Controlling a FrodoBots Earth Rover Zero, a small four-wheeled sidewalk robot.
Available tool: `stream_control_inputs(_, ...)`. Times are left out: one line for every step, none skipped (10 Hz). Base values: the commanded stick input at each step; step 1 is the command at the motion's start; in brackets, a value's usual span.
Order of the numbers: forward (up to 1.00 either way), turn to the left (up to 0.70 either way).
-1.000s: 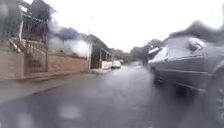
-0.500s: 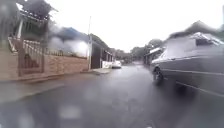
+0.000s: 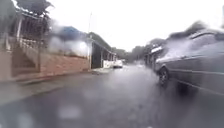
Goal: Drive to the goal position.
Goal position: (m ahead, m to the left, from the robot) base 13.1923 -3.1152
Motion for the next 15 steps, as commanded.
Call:
stream_control_inputs(0.7, 0.0)
stream_control_inputs(0.7, 0.0)
stream_control_inputs(0.7, -0.25)
stream_control_inputs(0.7, -0.35)
stream_control_inputs(0.7, -0.35)
stream_control_inputs(0.7, -0.35)
stream_control_inputs(0.7, -0.35)
stream_control_inputs(0.7, -0.35)
stream_control_inputs(0.7, -0.35)
stream_control_inputs(0.7, -0.35)
stream_control_inputs(0.7, -0.35)
stream_control_inputs(0.7, -0.15)
stream_control_inputs(0.7, 0.0)
stream_control_inputs(0.7, 0.0)
stream_control_inputs(0.7, 0.0)
